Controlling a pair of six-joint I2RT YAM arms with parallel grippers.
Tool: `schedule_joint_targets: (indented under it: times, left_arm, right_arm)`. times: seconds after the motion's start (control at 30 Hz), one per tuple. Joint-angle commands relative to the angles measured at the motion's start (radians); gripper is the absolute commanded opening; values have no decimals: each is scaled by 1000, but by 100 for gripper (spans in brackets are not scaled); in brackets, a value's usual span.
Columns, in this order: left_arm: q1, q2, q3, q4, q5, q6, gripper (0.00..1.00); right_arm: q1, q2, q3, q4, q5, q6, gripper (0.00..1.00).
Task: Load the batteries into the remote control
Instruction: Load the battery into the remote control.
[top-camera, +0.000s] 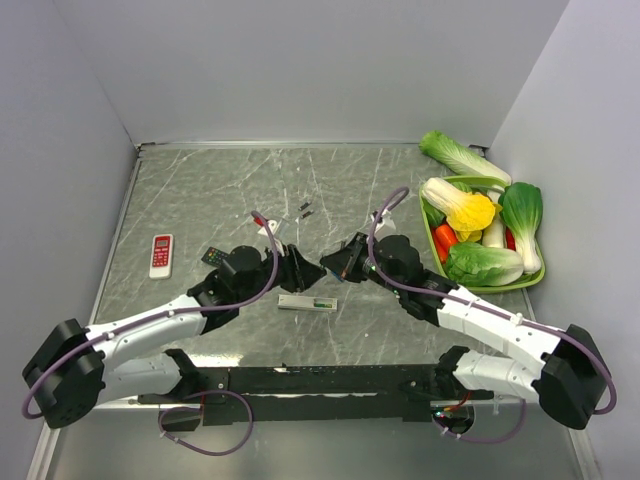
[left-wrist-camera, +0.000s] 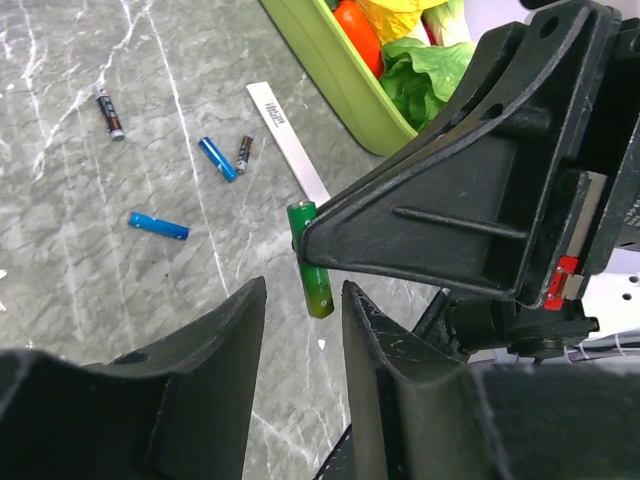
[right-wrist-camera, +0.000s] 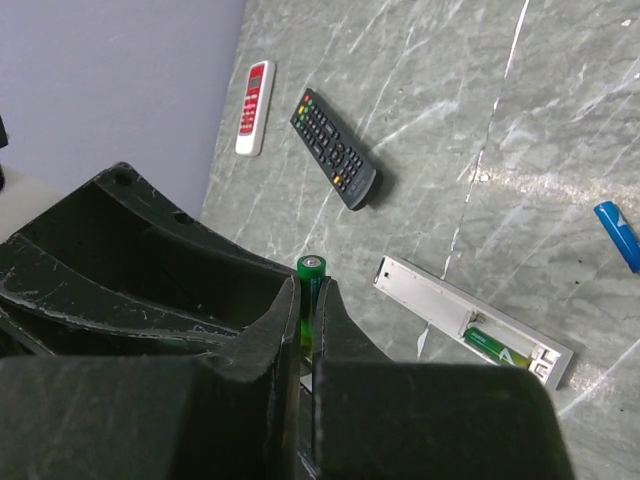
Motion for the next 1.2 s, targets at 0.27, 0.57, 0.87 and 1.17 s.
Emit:
schedule_joint_targets:
  times: [0.27, 0.57, 0.87, 1.17]
  left_arm:
    - [-25, 33, 61, 36, 16, 8, 20]
    - [-24, -31, 76, -120, 24, 157, 1]
    - [-73, -40, 127, -253, 185, 359, 1]
    - [-211, -13, 152, -257, 194, 445, 1]
  right_arm:
    - [23, -45, -9, 54, 6, 5, 0]
    - [14, -151, -3, -7, -32, -168, 50]
    - [-49, -263, 179, -477, -267, -562, 88]
    - [-138, -189, 260, -677, -479, -638, 77]
